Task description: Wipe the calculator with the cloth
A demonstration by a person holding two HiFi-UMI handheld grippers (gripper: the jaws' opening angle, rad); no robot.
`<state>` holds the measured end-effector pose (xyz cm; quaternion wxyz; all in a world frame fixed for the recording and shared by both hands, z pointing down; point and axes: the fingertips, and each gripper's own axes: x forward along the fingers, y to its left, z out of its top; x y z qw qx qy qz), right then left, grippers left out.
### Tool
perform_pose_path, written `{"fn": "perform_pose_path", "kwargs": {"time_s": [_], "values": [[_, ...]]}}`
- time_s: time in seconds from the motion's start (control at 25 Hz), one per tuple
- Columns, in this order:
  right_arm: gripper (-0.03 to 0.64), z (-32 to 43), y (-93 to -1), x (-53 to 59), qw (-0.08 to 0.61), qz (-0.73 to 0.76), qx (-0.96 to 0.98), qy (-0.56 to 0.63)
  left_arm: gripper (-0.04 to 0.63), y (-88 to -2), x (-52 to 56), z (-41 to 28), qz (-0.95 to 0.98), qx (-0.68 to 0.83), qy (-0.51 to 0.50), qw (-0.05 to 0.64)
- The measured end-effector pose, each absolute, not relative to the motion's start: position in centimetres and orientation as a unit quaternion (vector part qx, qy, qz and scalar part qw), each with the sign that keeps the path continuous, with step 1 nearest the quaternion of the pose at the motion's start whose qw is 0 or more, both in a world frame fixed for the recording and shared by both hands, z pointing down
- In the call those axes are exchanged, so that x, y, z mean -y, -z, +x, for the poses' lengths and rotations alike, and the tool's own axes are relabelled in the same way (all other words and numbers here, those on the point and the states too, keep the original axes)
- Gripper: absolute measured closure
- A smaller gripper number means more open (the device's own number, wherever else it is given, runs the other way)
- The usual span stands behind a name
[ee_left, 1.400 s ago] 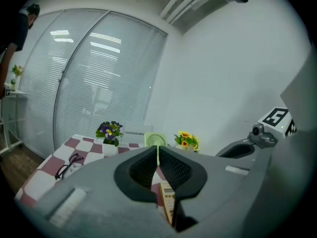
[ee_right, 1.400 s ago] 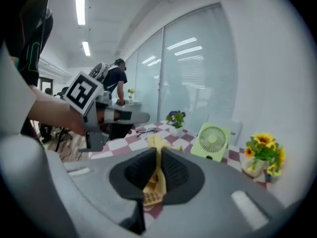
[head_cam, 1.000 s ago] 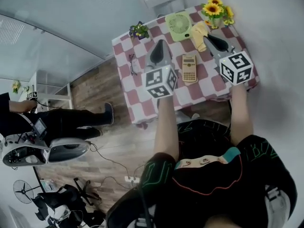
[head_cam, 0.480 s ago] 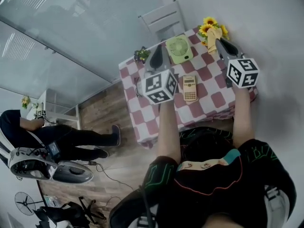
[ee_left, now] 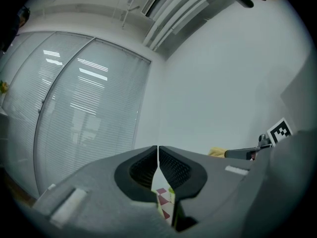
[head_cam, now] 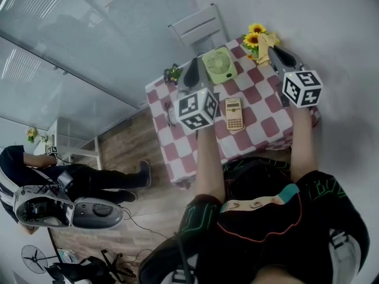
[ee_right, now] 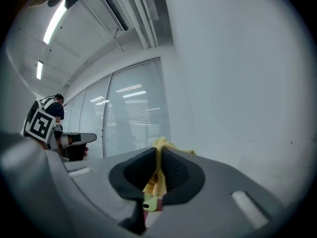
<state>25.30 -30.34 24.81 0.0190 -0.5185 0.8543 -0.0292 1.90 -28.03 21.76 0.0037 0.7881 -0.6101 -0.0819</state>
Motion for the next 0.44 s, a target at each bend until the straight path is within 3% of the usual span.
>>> {"fn": "perform_pose_path", "kwargs": {"time_s": [0.44], "values": [[0.583,25.24,-24.57,30.85,0.018,-0.516,-0.856,0.021,0.583,-22.43,28.42,1.28,0.781,0.619,0.082,0.006]]}}
